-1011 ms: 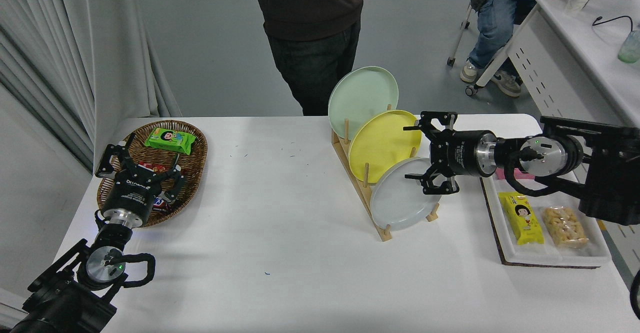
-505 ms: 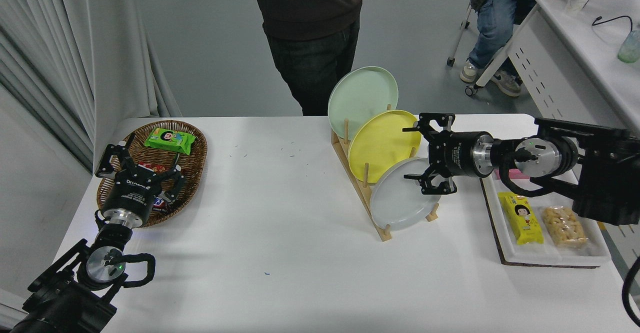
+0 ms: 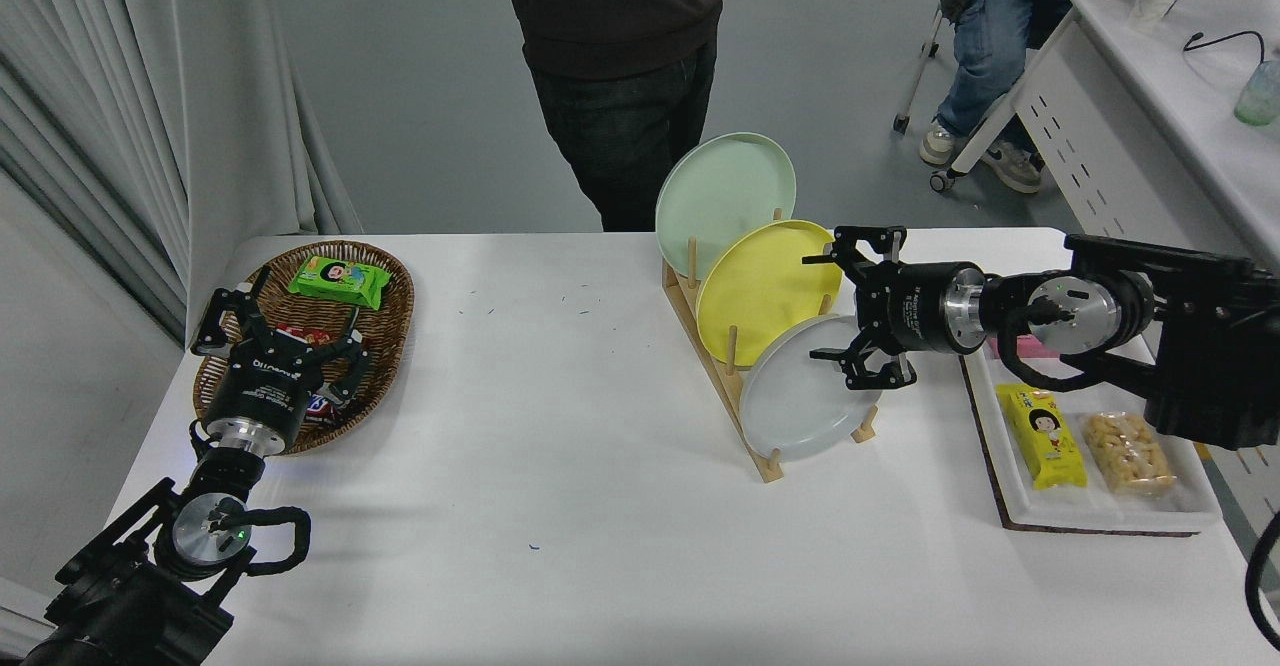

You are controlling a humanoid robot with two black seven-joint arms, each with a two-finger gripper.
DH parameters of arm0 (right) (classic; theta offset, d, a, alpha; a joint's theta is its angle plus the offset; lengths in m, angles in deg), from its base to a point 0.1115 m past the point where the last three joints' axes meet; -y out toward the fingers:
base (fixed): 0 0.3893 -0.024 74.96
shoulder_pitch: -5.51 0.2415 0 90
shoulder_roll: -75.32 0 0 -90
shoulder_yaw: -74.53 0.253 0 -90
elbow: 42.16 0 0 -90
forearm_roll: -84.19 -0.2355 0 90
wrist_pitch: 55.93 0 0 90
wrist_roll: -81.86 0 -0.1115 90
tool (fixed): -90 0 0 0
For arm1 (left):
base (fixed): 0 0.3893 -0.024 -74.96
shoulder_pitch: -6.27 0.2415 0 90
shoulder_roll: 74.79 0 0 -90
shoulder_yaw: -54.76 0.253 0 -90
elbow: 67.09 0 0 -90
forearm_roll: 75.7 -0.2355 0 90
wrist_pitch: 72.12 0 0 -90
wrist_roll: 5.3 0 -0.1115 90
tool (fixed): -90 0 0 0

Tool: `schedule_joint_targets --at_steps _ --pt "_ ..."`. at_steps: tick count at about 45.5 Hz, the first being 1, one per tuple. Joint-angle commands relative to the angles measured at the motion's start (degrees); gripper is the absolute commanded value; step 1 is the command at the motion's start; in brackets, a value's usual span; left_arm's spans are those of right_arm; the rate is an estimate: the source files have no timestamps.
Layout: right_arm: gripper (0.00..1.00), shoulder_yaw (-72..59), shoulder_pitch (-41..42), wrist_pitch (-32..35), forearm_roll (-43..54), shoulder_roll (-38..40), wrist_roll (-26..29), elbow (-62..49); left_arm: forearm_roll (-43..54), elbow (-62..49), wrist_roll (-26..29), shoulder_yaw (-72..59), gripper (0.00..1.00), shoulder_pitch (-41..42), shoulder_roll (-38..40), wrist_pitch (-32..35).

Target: Place the plate on the table

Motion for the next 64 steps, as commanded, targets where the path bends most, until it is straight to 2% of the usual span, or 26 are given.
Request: schedule_joint_targets --at_steps 1,32,54,64 --pt "1.00 0.1 0.1 0.2 0.6 0.0 0.0 -0.1 0.0 0.0 0.0 -0.1 0.98 0.0 0.0 0.0" --pt "1.00 0.0 0.9 0.3 1.0 0.2 0.3 -1.4 0.0 0.0 -0.1 0.0 0.98 -0.1 0.0 0.0" --pt "1.00 0.1 0.7 0.4 7.7 0.3 0.3 -2.1 0.0 0.0 -0.1 0.0 0.98 -0.1 0.0 0.0" --pt "1.00 1.8 -0.1 0.4 7.0 0.1 0.3 -1.8 0.0 0.0 0.0 0.0 0.98 0.0 0.0 0.0"
